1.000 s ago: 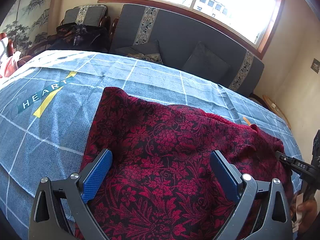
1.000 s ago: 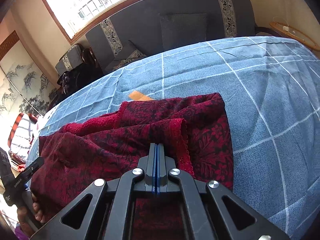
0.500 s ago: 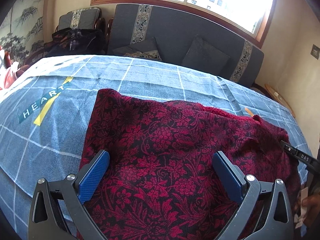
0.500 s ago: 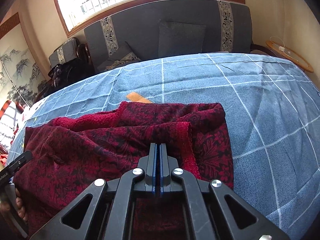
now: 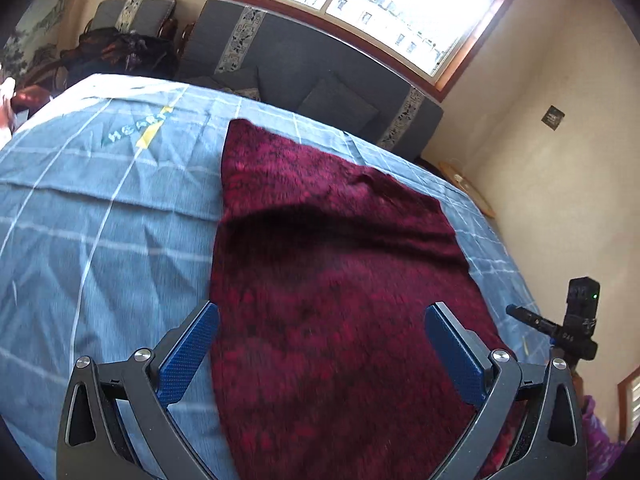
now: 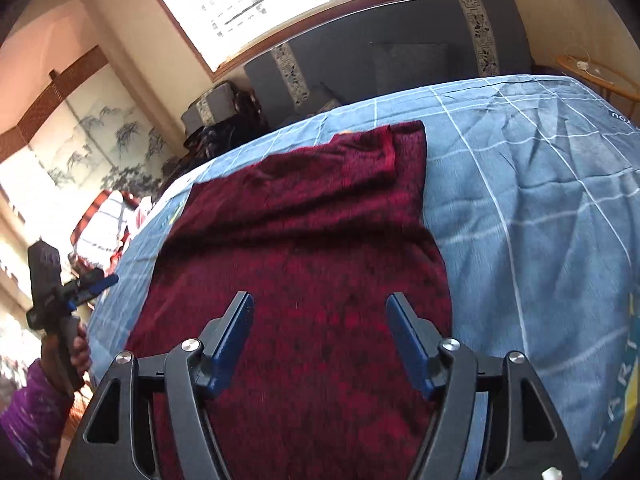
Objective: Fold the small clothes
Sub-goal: 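Grasp the sweater hem with both grippers and lift it toward the collar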
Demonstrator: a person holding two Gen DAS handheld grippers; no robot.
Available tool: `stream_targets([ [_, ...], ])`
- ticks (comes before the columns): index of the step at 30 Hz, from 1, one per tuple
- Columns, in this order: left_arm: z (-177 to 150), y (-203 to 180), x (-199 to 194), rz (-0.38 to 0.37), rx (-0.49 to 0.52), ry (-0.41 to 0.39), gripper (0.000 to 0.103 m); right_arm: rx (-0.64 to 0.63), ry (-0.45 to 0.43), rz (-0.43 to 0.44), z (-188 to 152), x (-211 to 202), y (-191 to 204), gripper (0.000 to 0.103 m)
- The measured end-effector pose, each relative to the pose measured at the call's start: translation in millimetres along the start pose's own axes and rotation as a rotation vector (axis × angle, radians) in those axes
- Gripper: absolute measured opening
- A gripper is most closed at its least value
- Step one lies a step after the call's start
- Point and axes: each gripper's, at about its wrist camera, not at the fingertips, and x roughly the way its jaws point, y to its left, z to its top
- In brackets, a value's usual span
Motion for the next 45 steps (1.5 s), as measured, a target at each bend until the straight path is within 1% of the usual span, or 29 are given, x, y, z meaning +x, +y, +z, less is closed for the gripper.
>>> stream_targets([
  [2,-27.6,6.1,-15.7,-0.050,-0.062,0.022,0.102,-0.027,0.023,0.014,-28.7,-21.3,-0.9,0.067],
  [4,-52.3,6.9,-29.0,-0.066,-0.080,0.042,0.102,-0.021,0.038,0.005,-50.4,-37.6,-9.8,0.067],
  [6,-75.3,1.2,-39.5,-0.047,-0.062,0.053,0.102,0.010,0.051,0.007,-67.0,-50.0,-22.2,0.067],
  [9,-103.8,-11.5,-48.8,-0.064,-0.014,0.086,0.102,0.061,0.054,0.003,-88.7,-59.9,-37.2,0.067],
  [11,-118.5,-18.6,-52.7,-0.046,0.019,0.101,0.102,0.099,0.066,0.021,-100.5,-60.6,-44.9,0.067],
  [13,-128.9,-19.8,-57.6,-0.054,0.021,0.102,0.101,0.126,0.075,0.051,-110.9,-58.1,-48.2,0.066],
  [14,-131.6,-17.5,-60.6,-0.067,0.008,0.094,0.101,0.132,0.079,0.057,-116.4,-57.2,-48.3,0.067],
  [15,-134.6,-14.2,-63.9,-0.087,-0.013,0.085,0.101,0.127,0.054,0.055,-120.8,-60.3,-46.4,0.067],
  [16,-136.0,-9.7,-65.1,-0.105,-0.036,0.087,0.101,0.131,0.049,0.066,-124.3,-60.8,-45.2,0.067],
  [19,-143.6,6.0,-59.5,-0.137,-0.102,0.131,0.101,0.159,0.038,0.130,-129.5,-61.2,-43.5,0.067],
  [20,-148.4,11.8,-58.0,-0.155,-0.131,0.147,0.099,0.163,0.038,0.148,-130.9,-60.7,-42.5,0.066],
  [21,-151.7,14.8,-63.7,-0.174,-0.138,0.116,0.099,0.165,0.038,0.160,-132.1,-60.4,-40.4,0.062],
  [22,-154.9,18.4,-64.9,-0.209,-0.160,0.123,0.098,0.171,0.040,0.177,-135.0,-59.7,-39.5,0.055],
  [23,-157.2,21.7,-67.8,-0.231,-0.180,0.110,0.096,0.179,0.045,0.193,-136.8,-57.8,-40.1,0.050],
  [25,-161.5,25.7,-70.8,-0.263,-0.209,0.096,0.093,0.192,0.039,0.194,-139.7,-56.8,-42.9,0.037],
  [26,-164.4,26.3,-72.2,-0.274,-0.218,0.091,0.090,0.205,0.039,0.205,-140.3,-55.9,-45.6,0.033],
  [27,-167.9,26.0,-73.0,-0.288,-0.225,0.093,0.087,0.222,0.043,0.214,-141.7,-53.8,-48.4,0.023],
  [28,-171.1,26.2,-71.6,-0.303,-0.237,0.104,0.077,0.237,0.048,0.218,-142.9,-51.5,-51.0,0.019],
  [29,-174.1,27.8,-70.9,-0.311,-0.251,0.105,0.069,0.249,0.045,0.229,-144.7,-51.2,-52.8,0.018],
  [30,-176.7,30.4,-71.7,-0.312,-0.264,0.095,0.066,0.260,0.043,0.243,-146.0,-51.2,-54.2,0.018],
  [32,-179.5,33.8,-72.6,-0.303,-0.271,0.078,0.051,0.268,0.040,0.263,-148.2,-51.1,-54.9,0.017],
  [33,-179.4,34.3,-71.7,-0.305,-0.270,0.074,0.050,0.275,0.038,0.276,-149.0,-50.7,-55.7,0.017],
  [36,-179.0,35.2,-67.9,-0.359,-0.297,0.078,0.050,0.328,0.034,0.351,-151.0,-48.3,-65.2,0.017],
  [38,-178.0,31.1,-69.3,-0.378,-0.283,0.052,0.050,0.345,0.034,0.396,-151.3,-48.6,-71.1,0.017],
  [39,-178.0,28.7,-72.1,-0.384,-0.269,0.034,0.050,0.348,0.037,0.412,-151.6,-49.3,-72.7,0.020],
  [40,-177.9,26.5,-73.2,-0.377,-0.251,0.022,0.050,0.350,0.039,0.424,-151.6,-50.6,-74.0,0.020],
  [42,-178.7,23.5,-70.7,-0.297,-0.215,0.035,0.050,0.361,0.045,0.431,-152.9,-51.1,-77.5,0.023],
  [43,-179.4,23.1,-68.4,-0.297,-0.211,0.036,0.053,0.373,0.055,0.440,-153.9,-49.3,-79.2,0.024],
  [45,-179.8,24.2,-68.5,-0.322,-0.249,0.027,0.061,0.386,0.068,0.457,-155.2,-45.5,-79.1,0.025],
])
